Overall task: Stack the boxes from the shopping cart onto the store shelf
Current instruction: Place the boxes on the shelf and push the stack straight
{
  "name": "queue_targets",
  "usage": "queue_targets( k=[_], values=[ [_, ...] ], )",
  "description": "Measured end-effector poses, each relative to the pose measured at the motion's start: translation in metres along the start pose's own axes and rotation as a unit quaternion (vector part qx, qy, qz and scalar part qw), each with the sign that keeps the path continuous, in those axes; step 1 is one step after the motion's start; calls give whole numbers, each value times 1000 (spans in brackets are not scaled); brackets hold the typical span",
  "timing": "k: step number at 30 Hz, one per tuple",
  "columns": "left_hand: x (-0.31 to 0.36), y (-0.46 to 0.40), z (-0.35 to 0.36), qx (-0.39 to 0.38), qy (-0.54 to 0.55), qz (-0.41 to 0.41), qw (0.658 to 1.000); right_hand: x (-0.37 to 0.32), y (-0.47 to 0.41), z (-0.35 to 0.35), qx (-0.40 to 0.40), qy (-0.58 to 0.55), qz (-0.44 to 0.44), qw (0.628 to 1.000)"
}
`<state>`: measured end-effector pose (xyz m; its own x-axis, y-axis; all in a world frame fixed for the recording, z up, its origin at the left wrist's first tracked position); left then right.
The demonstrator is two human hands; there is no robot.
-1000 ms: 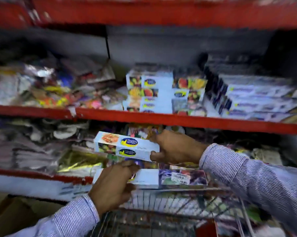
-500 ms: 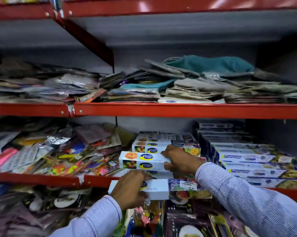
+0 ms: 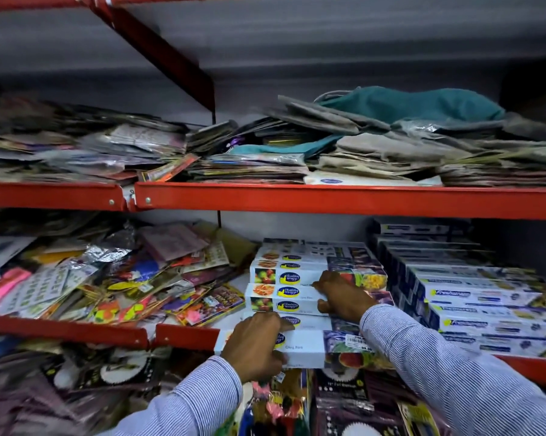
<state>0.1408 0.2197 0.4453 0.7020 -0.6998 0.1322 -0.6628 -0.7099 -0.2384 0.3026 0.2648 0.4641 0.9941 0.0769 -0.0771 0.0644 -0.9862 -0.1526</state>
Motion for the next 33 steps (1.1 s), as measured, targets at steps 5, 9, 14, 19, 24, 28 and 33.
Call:
queue_targets(
  k=[5, 9, 14, 19, 24, 28, 33],
  values=[
    [3, -3, 2, 6, 5, 4, 1000, -1, 5, 1, 36, -34, -10, 999],
    [2, -6, 4, 12, 2, 7, 1000, 1, 12, -12, 97, -58, 0, 994],
    [-3, -21, -2, 20, -5, 0, 1000, 6, 15, -26, 109, -87, 51, 989],
    [-11, -54, -10, 35, 25, -18, 999, 10, 24, -36, 109, -118, 47, 986],
    [-9, -79, 1, 48, 2, -14, 999, 19, 40, -12, 55, -102, 55, 992],
    [-8, -77, 17, 87, -17, 6, 996, 22, 55, 5, 47, -97, 47, 993],
    [-7, -74, 23, 122, 7, 14, 992, 25, 60, 10, 78, -81, 22, 993]
  ],
)
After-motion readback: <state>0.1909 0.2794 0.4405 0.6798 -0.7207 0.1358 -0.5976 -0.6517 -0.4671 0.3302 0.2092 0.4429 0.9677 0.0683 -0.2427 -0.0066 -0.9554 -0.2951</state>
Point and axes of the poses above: each hand's wrist, its own y-axis away from the middle knuckle, its own z-axis out of the palm, x = y × z, the point moved 10 cm from there along -y, towards the middle knuckle, and after that the axes turned 4 degrees about -y, right-handed, at the moved point
